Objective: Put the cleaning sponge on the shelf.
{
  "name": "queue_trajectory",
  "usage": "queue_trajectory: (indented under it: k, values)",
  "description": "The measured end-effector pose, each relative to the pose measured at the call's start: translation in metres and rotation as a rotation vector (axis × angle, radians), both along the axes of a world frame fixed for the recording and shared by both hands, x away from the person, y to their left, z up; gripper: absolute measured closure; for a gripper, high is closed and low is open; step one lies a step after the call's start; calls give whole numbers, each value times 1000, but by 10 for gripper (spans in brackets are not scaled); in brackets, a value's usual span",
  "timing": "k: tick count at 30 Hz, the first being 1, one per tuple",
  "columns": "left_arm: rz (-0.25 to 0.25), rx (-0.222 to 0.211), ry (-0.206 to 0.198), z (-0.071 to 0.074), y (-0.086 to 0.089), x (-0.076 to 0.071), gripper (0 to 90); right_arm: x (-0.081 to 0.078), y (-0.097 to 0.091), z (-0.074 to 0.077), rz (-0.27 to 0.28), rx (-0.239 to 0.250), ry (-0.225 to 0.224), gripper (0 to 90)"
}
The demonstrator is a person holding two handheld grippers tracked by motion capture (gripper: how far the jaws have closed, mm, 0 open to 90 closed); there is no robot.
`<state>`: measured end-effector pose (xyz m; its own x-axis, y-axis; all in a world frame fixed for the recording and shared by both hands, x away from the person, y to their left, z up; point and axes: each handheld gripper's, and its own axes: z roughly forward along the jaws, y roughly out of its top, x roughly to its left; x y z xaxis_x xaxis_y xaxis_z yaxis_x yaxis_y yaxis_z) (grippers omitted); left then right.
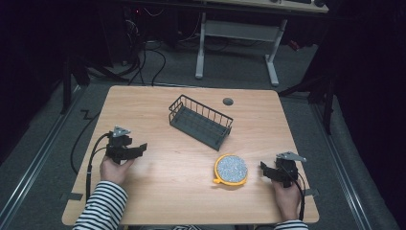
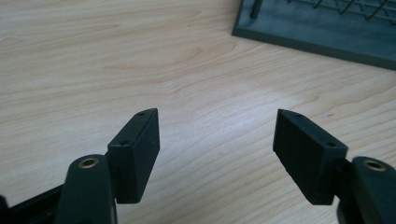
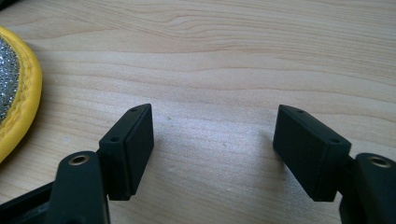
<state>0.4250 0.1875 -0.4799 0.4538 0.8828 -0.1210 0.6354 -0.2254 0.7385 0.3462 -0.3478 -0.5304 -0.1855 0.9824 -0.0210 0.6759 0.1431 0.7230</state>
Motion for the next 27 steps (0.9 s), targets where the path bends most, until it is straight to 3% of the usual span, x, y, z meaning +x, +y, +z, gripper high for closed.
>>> queue_trajectory:
  k: [10, 18, 27]
  values:
    - [-53, -28, 17, 28, -32, 24, 239, 0, 0, 0, 2, 0, -1, 289]
    - [-98, 5, 30, 50, -62, 49, 225, 0, 0, 0, 2, 1, -1, 288]
    - [-93, 25, 34, 61, -81, 77, 230, 0, 0, 0, 4, 2, -1, 290]
